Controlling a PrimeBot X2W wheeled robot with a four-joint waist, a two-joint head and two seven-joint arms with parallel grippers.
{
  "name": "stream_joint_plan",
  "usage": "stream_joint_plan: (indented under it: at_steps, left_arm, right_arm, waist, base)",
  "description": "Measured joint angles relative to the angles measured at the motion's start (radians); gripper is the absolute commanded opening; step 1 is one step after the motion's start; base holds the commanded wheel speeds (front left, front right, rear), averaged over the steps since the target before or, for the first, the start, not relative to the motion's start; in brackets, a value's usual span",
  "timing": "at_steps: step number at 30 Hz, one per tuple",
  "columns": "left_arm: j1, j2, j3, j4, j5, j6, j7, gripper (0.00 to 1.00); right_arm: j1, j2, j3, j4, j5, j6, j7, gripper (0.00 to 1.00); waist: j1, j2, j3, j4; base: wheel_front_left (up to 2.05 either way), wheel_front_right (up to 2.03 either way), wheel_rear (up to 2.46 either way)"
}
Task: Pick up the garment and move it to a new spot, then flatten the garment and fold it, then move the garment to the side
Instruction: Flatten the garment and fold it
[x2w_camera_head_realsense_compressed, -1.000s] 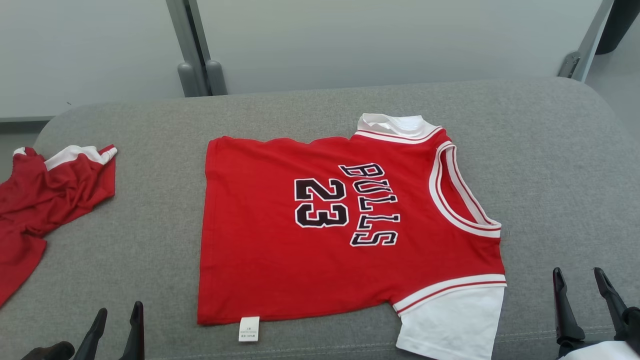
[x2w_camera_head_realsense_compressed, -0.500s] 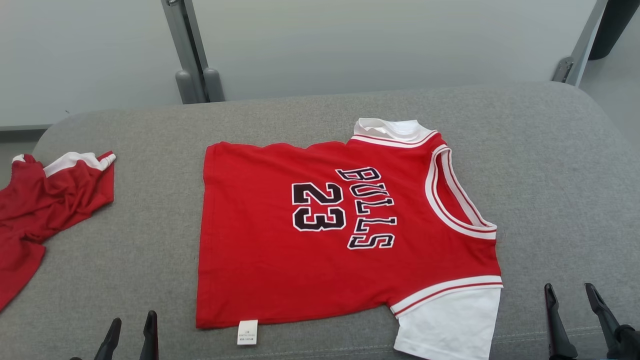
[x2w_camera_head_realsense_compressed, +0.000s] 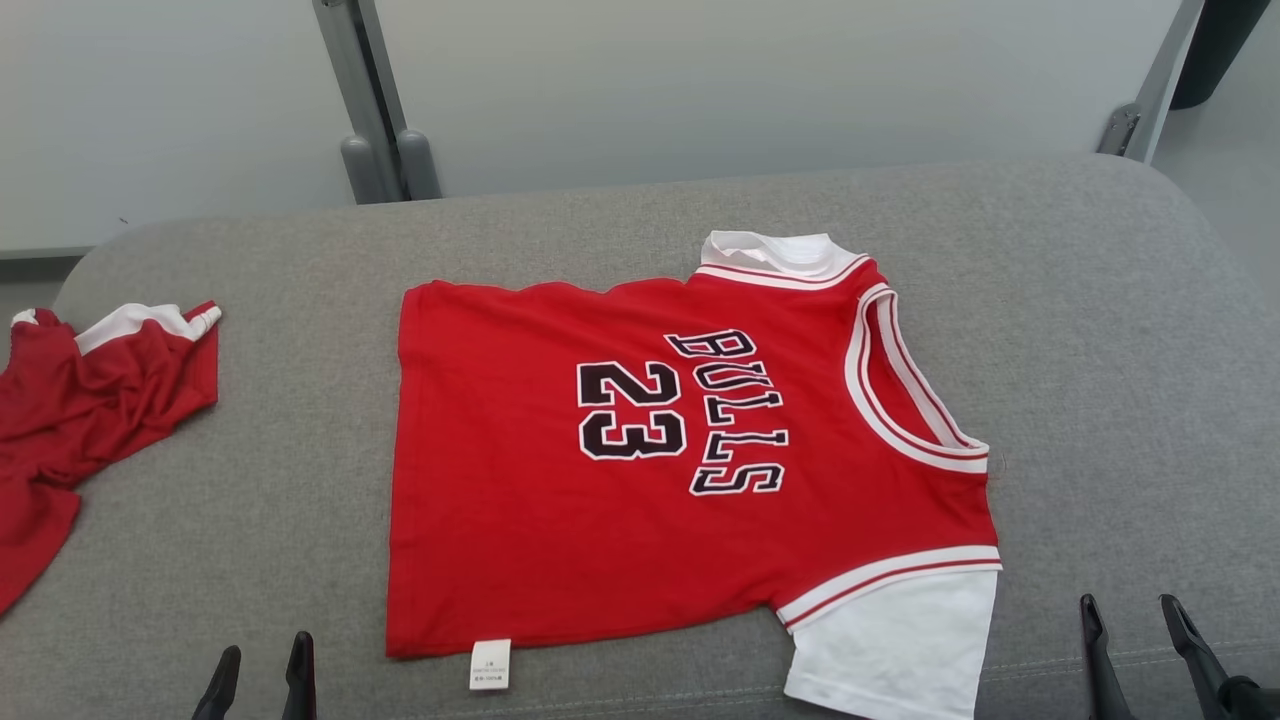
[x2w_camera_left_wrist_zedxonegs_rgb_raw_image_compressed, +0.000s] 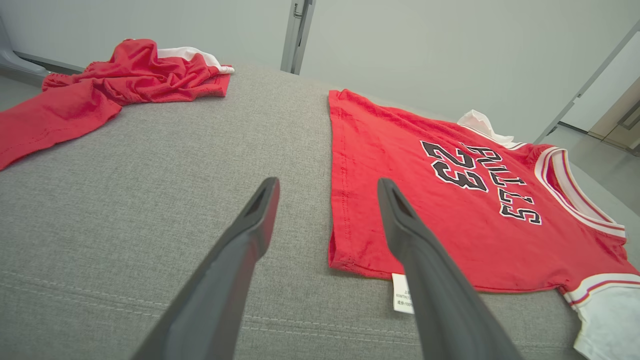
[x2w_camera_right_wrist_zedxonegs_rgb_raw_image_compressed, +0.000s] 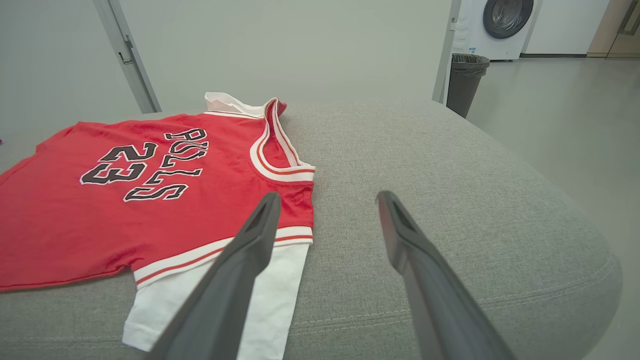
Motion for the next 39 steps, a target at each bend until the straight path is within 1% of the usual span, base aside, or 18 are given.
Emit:
stream_joint_plan:
  at_steps: [7, 9, 12, 15, 18, 20, 21, 25, 27, 29, 31, 34, 39]
  left_arm:
    - [0.014, -0.008, -0.008, 0.002, -0.001, 0.000, 0.000, 1.00]
    - [0.014, -0.024, -0.015, 0.011, -0.013, 0.000, 0.000, 1.00]
    - [0.013, -0.040, -0.029, 0.027, -0.035, 0.000, 0.002, 1.00]
    - [0.010, -0.042, -0.039, 0.041, -0.038, 0.000, 0.002, 1.00]
    - [-0.011, -0.046, -0.056, 0.065, -0.044, 0.000, 0.012, 1.00]
    - [-0.037, -0.050, -0.064, 0.081, -0.050, 0.000, 0.021, 1.00]
    - [-0.062, -0.052, -0.067, 0.096, -0.057, 0.000, 0.030, 1.00]
    - [-0.106, -0.057, -0.065, 0.128, -0.072, 0.000, 0.034, 1.00]
    - [-0.128, -0.058, -0.059, 0.148, -0.072, -0.001, 0.034, 1.00]
    - [-0.157, -0.058, -0.054, 0.182, -0.073, -0.001, 0.037, 1.00]
    - [-0.168, -0.058, -0.048, 0.197, -0.095, -0.001, 0.038, 1.00]
    - [-0.184, -0.057, -0.048, 0.223, -0.100, -0.001, 0.043, 1.00]
    - [-0.211, -0.057, -0.052, 0.268, -0.109, -0.002, 0.054, 1.00]
  right_arm:
    - [0.008, 0.014, 0.006, 0.020, 0.005, 0.011, 0.000, 1.00]
    - [0.009, 0.015, 0.028, 0.057, 0.014, 0.029, 0.001, 1.00]
    - [0.006, 0.017, 0.066, 0.112, 0.021, 0.058, 0.039, 1.00]
    - [0.000, 0.020, 0.076, 0.139, 0.022, 0.063, 0.054, 1.00]
    - [-0.034, 0.021, 0.083, 0.179, 0.027, 0.078, 0.072, 1.00]
    - [-0.062, 0.026, 0.086, 0.203, 0.031, 0.080, 0.080, 1.00]
    - [-0.085, 0.031, 0.088, 0.232, 0.038, 0.088, 0.092, 1.00]
    - [-0.128, 0.034, 0.094, 0.286, 0.039, 0.099, 0.107, 1.00]
    - [-0.156, 0.034, 0.101, 0.317, 0.039, 0.114, 0.116, 1.00]
    - [-0.189, 0.038, 0.104, 0.357, 0.043, 0.118, 0.121, 1.00]
    - [-0.204, 0.040, 0.108, 0.386, 0.048, 0.132, 0.125, 1.00]
    - [-0.223, 0.050, 0.113, 0.425, 0.058, 0.134, 0.132, 1.00]
    - [-0.258, 0.066, 0.121, 0.482, 0.074, 0.152, 0.132, 1.00]
  waist:
    - [0.0000, 0.0000, 0.011, -0.003]
    - [0.0000, 0.0000, 0.016, -0.005]
    - [0.0000, 0.0000, 0.028, -0.011]
    - [0.0000, 0.0000, 0.038, -0.015]
    - [0.0000, 0.0000, 0.055, -0.022]
    - [0.0000, 0.0000, 0.066, -0.025]
    - [0.0000, 0.0000, 0.076, -0.028]
    - [0.0000, 0.0000, 0.098, -0.031]
    - [0.0000, 0.0000, 0.107, -0.033]
    - [0.0000, 0.0000, 0.113, -0.039]
    - [0.0000, 0.0000, 0.116, -0.042]
    - [0.0000, 0.0000, 0.123, -0.046]
    - [0.0001, 0.0000, 0.133, -0.049]
  base:
    - [0.00, 0.00, 0.00]
    - [0.00, 0.00, 0.00]
    - [0.00, 0.00, 0.00]
    - [0.00, 0.00, 0.00]
    - [0.00, 0.00, 0.00]
    - [0.00, 0.00, 0.00]
    - [0.00, 0.00, 0.00]
    - [0.00, 0.00, 0.00]
    - [0.00, 0.00, 0.00]
    - [0.00, 0.00, 0.00]
    - [0.00, 0.00, 0.00]
    - [0.00, 0.00, 0.00]
    - [0.00, 0.00, 0.00]
